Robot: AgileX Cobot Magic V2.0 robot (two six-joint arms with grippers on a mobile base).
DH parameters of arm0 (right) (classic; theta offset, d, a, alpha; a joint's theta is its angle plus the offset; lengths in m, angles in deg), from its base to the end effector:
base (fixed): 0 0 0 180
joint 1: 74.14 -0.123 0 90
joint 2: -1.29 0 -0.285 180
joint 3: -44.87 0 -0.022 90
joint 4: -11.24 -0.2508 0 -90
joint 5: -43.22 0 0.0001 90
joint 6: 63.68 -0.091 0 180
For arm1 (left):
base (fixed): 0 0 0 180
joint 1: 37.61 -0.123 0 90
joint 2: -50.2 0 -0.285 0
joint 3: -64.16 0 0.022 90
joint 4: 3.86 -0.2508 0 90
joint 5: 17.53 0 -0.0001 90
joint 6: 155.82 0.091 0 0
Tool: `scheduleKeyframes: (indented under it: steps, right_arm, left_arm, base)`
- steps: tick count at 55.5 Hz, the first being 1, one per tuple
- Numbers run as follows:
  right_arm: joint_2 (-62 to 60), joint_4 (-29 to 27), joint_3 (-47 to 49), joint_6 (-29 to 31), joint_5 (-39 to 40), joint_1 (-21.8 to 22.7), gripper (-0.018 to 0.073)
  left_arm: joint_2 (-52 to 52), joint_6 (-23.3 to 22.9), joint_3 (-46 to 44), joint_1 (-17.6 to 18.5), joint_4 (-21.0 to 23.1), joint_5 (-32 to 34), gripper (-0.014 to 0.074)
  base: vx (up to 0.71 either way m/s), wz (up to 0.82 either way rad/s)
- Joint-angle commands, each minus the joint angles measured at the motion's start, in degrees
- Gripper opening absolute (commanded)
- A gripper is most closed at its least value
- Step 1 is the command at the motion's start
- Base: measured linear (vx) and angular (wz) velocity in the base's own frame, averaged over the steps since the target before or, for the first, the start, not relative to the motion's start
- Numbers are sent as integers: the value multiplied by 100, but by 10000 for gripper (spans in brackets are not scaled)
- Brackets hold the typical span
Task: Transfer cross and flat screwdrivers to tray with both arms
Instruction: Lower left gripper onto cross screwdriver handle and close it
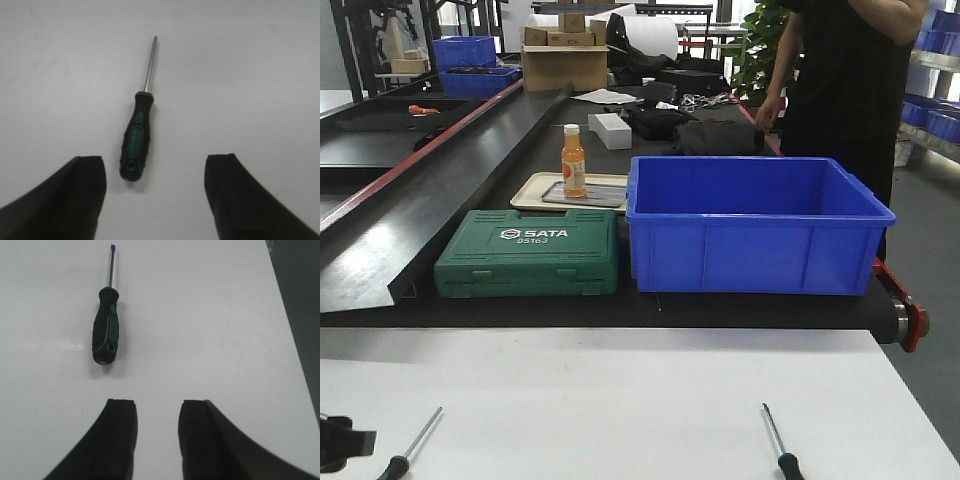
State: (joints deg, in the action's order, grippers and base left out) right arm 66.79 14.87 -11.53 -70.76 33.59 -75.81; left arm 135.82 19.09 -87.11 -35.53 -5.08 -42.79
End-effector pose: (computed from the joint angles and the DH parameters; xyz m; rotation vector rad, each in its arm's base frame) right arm 0.1744 0.0041 0.2081 0.0422 2.2951 0.0345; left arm 0.2745 -0.0091 0.2544 -0.0446 2.4364 -0.0364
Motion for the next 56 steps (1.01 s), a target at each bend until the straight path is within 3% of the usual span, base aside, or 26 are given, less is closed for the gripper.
scheduleKeyframes:
  steps: [1, 16, 29, 39, 56]
  right_arm:
    - [-27, 13, 193, 17, 379, -4, 325]
    - [-27, 22, 193, 17, 392, -4, 325]
    - [-27, 58, 193, 23, 387, -4, 325]
    - [-27, 58, 193, 28, 391, -4, 325]
    - [-27, 58, 193, 258, 434, -4, 325]
  left_arm:
    - [560, 441, -931, -95, -41, -271, 544]
    - [2378, 1936, -2582, -95, 439, -1208, 544]
    - [3483, 1926, -3335, -95, 398, -1448, 544]
    - [4002, 1874, -3724, -95, -151, -1877, 544]
    - [4401, 1898, -3809, -95, -134, -1760, 544]
  base:
    - [0, 0]
    - [0, 0]
    - [0, 0]
    - [0, 0]
    - [0, 0]
